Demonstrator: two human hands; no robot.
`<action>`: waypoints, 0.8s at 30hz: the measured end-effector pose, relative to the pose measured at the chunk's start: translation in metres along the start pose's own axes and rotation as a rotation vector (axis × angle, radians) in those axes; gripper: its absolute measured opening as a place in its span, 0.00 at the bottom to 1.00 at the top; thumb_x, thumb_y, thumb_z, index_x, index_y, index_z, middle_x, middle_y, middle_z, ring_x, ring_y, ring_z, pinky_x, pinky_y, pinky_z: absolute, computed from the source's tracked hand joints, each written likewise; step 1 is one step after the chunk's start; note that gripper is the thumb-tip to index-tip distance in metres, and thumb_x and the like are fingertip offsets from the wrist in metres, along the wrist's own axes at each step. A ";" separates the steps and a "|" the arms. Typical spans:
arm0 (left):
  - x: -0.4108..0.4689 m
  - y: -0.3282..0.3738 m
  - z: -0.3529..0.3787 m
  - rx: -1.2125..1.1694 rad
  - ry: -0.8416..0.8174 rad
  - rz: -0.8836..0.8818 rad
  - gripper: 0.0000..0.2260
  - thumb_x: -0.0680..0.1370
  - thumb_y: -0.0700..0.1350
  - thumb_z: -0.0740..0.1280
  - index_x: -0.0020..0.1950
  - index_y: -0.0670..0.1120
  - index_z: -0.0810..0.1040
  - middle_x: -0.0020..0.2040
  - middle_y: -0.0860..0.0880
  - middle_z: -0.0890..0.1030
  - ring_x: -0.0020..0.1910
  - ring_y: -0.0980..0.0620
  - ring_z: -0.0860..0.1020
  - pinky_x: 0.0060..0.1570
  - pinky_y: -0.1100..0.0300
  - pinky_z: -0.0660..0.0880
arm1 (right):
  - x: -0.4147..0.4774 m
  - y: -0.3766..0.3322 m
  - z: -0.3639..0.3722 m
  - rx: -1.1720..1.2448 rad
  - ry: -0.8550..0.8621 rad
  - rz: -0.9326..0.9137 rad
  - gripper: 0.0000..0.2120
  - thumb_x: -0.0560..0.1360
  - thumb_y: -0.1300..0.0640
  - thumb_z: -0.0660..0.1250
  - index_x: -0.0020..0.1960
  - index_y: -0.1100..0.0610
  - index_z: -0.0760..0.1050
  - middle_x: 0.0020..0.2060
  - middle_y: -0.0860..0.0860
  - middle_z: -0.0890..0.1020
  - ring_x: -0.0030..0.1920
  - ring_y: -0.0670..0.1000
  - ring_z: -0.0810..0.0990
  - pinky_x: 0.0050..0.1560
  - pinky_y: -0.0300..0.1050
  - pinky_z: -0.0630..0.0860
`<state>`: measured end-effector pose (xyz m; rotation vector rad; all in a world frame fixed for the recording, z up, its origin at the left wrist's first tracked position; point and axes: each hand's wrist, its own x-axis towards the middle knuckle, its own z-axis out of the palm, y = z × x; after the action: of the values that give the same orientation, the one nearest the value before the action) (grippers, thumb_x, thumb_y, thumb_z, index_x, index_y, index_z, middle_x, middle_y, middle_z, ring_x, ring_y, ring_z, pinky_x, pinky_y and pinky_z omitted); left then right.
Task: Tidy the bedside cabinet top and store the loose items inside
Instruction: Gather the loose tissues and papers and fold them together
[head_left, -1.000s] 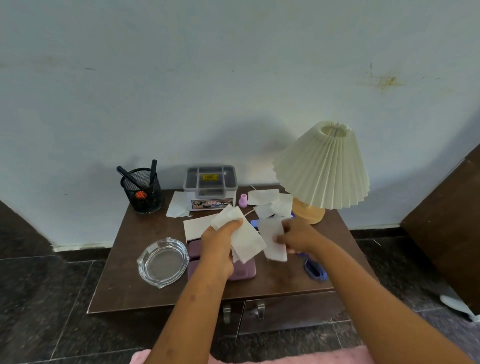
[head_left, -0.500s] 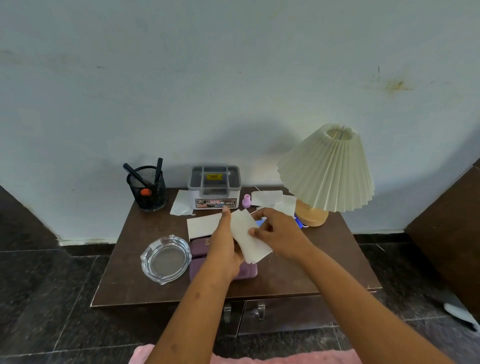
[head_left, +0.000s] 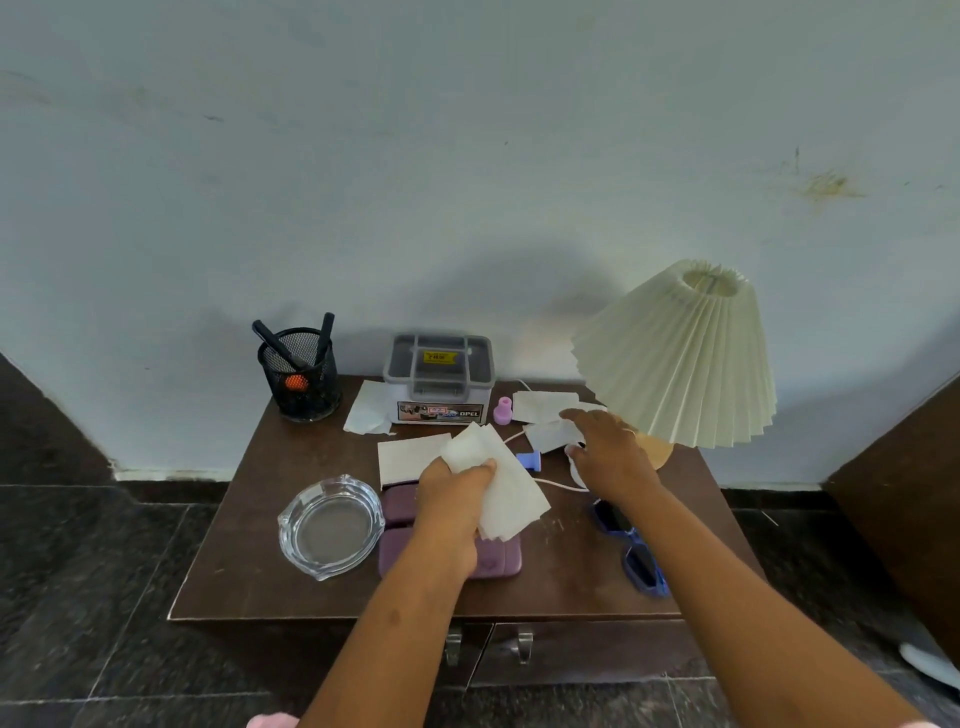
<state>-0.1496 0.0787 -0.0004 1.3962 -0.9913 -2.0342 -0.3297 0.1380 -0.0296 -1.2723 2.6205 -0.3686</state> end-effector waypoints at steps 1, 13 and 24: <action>0.001 0.000 0.000 0.013 0.003 0.002 0.20 0.75 0.38 0.68 0.66 0.46 0.71 0.55 0.45 0.78 0.53 0.44 0.78 0.51 0.46 0.79 | 0.004 -0.004 0.003 -0.048 -0.013 0.004 0.25 0.77 0.56 0.61 0.72 0.48 0.61 0.67 0.54 0.71 0.66 0.59 0.70 0.63 0.54 0.70; 0.009 0.000 -0.004 0.025 -0.010 0.020 0.15 0.76 0.39 0.67 0.59 0.52 0.70 0.46 0.50 0.76 0.41 0.52 0.76 0.34 0.58 0.76 | 0.010 -0.012 0.006 -0.149 0.174 0.179 0.10 0.76 0.60 0.61 0.57 0.56 0.72 0.51 0.55 0.81 0.51 0.56 0.81 0.46 0.48 0.76; 0.006 0.005 -0.010 -0.056 -0.016 0.030 0.13 0.80 0.37 0.59 0.65 0.40 0.71 0.45 0.47 0.77 0.41 0.48 0.77 0.42 0.53 0.78 | -0.048 -0.087 -0.036 0.670 0.303 -0.131 0.04 0.77 0.59 0.63 0.50 0.52 0.73 0.39 0.48 0.80 0.40 0.52 0.80 0.36 0.41 0.75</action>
<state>-0.1428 0.0684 -0.0023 1.3311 -0.9488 -2.0383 -0.2463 0.1290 0.0354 -1.2024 2.2897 -1.4136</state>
